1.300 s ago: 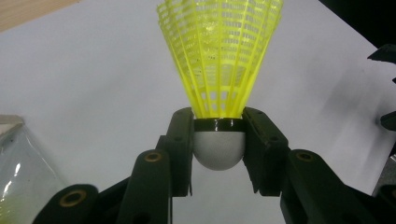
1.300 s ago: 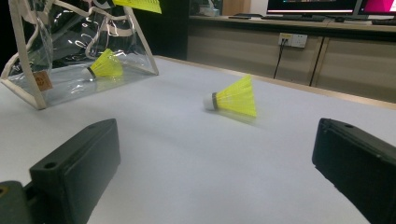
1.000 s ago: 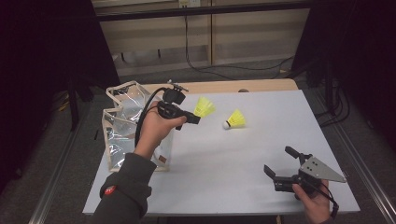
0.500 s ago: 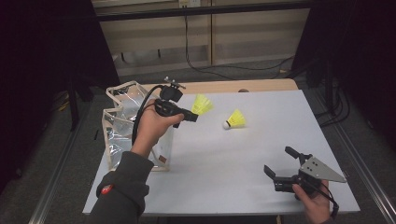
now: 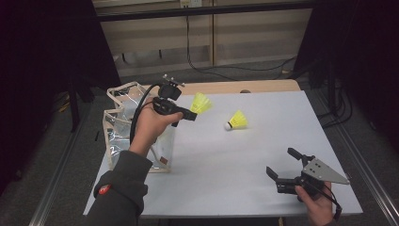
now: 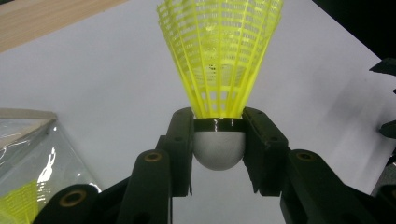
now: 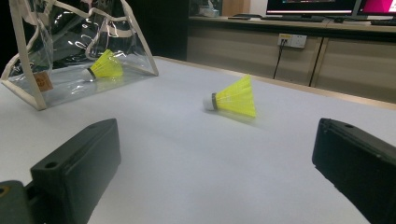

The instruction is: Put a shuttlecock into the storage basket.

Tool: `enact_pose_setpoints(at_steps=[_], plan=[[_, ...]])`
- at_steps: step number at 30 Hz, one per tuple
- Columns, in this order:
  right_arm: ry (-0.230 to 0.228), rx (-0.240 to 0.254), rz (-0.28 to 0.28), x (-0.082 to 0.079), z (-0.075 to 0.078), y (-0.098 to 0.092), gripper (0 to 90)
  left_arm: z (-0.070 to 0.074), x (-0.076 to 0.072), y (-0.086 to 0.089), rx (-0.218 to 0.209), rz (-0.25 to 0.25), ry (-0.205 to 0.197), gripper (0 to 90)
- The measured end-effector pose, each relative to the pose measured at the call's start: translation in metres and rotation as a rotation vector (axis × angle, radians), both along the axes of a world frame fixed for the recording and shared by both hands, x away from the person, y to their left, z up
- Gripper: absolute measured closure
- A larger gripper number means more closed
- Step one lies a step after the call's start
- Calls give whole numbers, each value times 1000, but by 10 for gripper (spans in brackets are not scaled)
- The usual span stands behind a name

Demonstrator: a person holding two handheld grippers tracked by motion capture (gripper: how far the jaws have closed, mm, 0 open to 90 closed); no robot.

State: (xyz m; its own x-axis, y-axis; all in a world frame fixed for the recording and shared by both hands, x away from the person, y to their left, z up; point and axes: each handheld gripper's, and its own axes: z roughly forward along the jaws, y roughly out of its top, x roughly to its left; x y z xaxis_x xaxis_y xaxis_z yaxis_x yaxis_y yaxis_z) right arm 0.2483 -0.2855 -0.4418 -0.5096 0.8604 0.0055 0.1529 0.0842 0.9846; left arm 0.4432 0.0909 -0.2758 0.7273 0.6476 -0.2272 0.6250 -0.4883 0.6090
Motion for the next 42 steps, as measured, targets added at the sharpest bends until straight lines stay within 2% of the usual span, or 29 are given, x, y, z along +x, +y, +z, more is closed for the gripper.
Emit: enact_pose_setpoints(at_steps=[27, 42], plan=[[-1, 0, -3, 0, 0, 0, 11, 14, 4, 17, -4, 33, 2, 650], [3, 7, -9, 0, -1, -2, 11, 22, 6, 25, 12, 61, 1, 651]])
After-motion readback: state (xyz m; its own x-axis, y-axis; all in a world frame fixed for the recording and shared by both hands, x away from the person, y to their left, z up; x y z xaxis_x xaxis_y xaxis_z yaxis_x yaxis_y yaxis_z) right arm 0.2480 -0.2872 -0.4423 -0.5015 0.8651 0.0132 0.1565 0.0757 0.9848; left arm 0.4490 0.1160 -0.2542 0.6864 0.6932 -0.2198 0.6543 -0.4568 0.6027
